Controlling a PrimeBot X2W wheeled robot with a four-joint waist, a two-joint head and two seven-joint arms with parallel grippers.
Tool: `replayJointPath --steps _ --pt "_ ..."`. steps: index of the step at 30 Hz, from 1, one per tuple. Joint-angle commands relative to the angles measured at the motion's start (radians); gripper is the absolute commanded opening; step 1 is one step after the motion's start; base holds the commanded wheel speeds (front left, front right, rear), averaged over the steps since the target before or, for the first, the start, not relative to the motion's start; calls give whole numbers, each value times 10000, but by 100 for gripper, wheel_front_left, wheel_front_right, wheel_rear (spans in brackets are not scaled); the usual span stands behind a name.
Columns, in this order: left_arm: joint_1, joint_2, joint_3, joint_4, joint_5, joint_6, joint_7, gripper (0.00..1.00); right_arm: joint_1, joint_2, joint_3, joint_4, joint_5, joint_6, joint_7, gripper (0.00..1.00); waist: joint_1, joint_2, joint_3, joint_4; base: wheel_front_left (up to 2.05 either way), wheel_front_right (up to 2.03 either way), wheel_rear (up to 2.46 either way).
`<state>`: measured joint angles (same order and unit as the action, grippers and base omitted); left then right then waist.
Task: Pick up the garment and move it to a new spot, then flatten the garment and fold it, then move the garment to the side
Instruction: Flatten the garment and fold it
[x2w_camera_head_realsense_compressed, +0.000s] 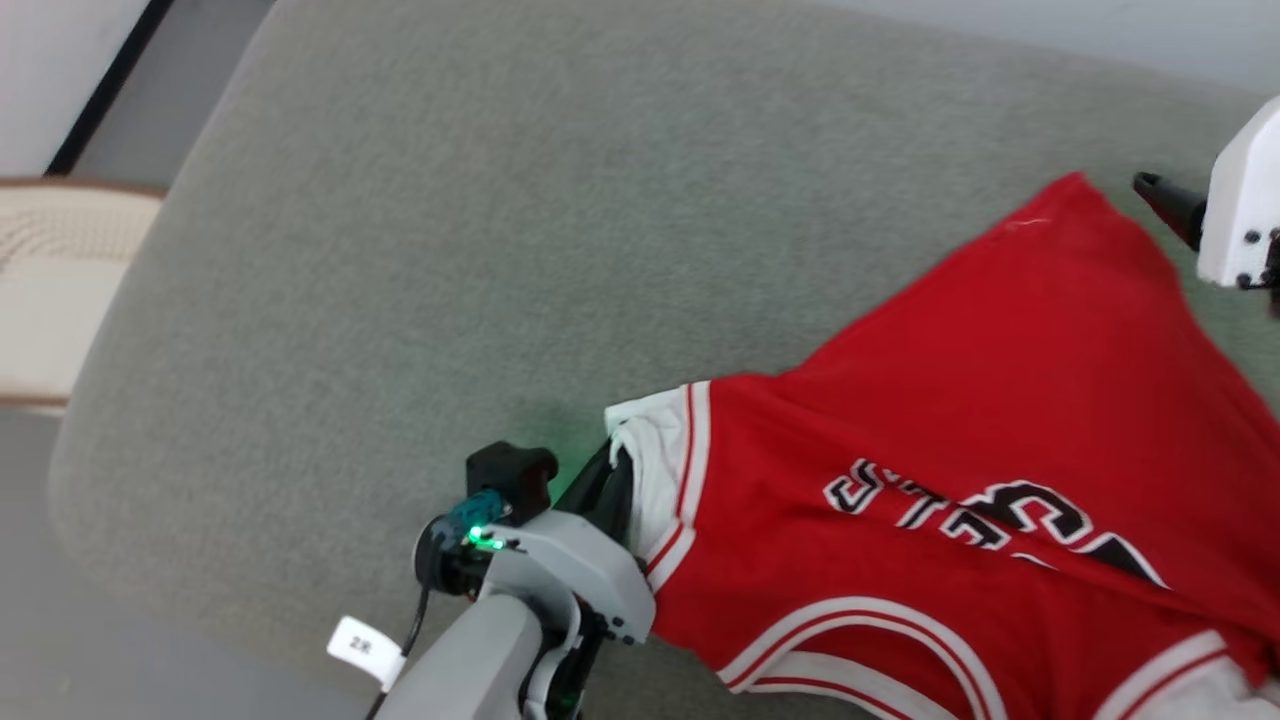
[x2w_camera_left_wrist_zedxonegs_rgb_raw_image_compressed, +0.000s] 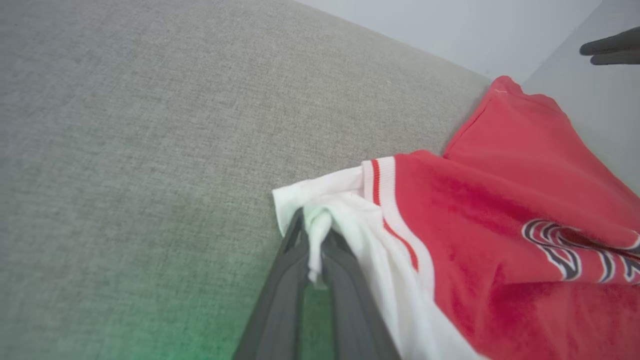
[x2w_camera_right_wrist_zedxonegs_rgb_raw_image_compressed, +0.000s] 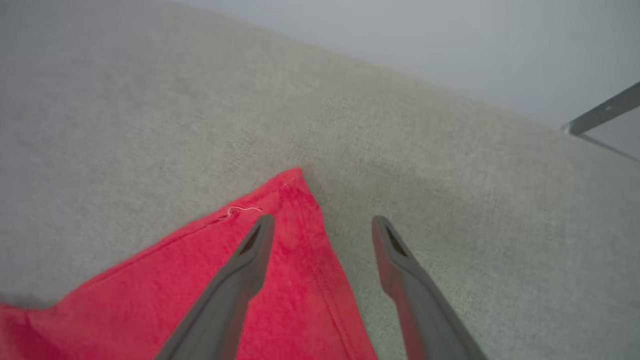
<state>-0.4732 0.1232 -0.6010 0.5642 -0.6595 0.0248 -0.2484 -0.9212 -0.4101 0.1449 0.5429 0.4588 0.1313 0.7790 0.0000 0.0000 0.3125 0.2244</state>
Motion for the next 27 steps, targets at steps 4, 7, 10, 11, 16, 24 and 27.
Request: replayJointPath --steps 4,7,10,11,16,24,27 --pt "-364 -280 -66 207 88 -189 -91 0 -1053 163 -403 1627 -305 -11 1225 100 0 0 962 1057 0 0 0" --pt "-483 -423 -118 366 97 -280 -108 0 -1588 357 -821 2629 -769 -11 1971 100 0 0 1170 1303 0 0 0" --pt "-578 -512 -169 517 98 -374 -111 0 -1900 441 -1318 3405 -1410 -11 2269 100 0 0 1317 1512 0 0 0" --pt "-601 -541 -183 558 90 -378 -119 0 -1917 535 -1484 3644 -1601 -11 2327 100 0 0 1358 1557 0 0 0" --pt "-635 -601 -142 747 43 -397 -117 0 -1833 862 -2168 4491 -2511 -10 2219 45 0 0 1461 1652 0 0 0" --pt "-567 -607 218 894 195 -401 -103 0 -1952 1150 -2733 4767 -3312 -7 1856 0 0 0 1290 1378 0 0 0" --pt "-563 -605 356 938 272 -453 -106 0 -2036 1283 -2788 4645 -3246 -5 1596 0 0 0 1138 1157 0 0 0"
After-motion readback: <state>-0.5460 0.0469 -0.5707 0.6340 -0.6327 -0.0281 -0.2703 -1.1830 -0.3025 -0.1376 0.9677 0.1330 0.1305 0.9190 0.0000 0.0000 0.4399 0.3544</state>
